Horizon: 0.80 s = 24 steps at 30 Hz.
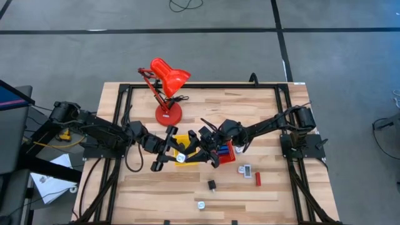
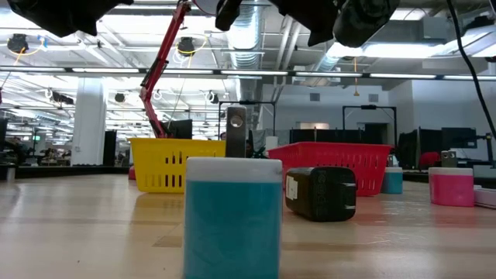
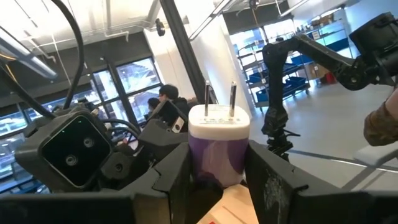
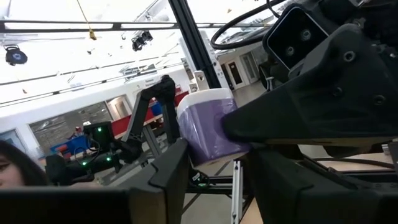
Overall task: Pick & Place Office items
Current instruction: Put the purple charger adapter into the yellow bin
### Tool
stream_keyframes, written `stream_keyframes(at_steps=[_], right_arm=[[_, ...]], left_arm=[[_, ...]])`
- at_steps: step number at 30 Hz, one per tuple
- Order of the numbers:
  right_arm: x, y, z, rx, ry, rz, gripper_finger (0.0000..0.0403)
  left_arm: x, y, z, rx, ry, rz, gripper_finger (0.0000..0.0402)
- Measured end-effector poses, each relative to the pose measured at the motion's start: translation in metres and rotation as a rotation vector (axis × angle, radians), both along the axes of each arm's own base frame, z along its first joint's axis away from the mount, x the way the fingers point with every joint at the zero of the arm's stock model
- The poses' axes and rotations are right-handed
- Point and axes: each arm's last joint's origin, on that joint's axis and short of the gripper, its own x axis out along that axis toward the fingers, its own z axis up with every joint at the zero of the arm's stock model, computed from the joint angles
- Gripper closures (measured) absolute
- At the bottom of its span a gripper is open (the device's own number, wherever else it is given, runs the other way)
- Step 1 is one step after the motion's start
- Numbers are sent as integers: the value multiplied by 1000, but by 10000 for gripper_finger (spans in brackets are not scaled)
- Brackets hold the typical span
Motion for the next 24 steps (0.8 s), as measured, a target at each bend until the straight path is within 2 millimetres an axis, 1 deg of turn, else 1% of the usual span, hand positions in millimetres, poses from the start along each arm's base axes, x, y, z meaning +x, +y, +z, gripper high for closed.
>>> stream_keyframes(at_steps=[6,11,14,18,24], right_arm=[[0,0,0,2,1,2,260],[0,1,-1,3,13,5,277],[0,1,-1,34,37,16,282],[1,1,-2,67,73,26,279],[2,1,-6,107,155,39,281]], left_arm=[[0,0,-1,-1,13,0,271],[0,0,-3,1,24,-3,269],[0,0,-3,-5,28,-5,268],[0,0,-4,-14,43,-5,264],[1,0,-9,-6,99,-4,262]])
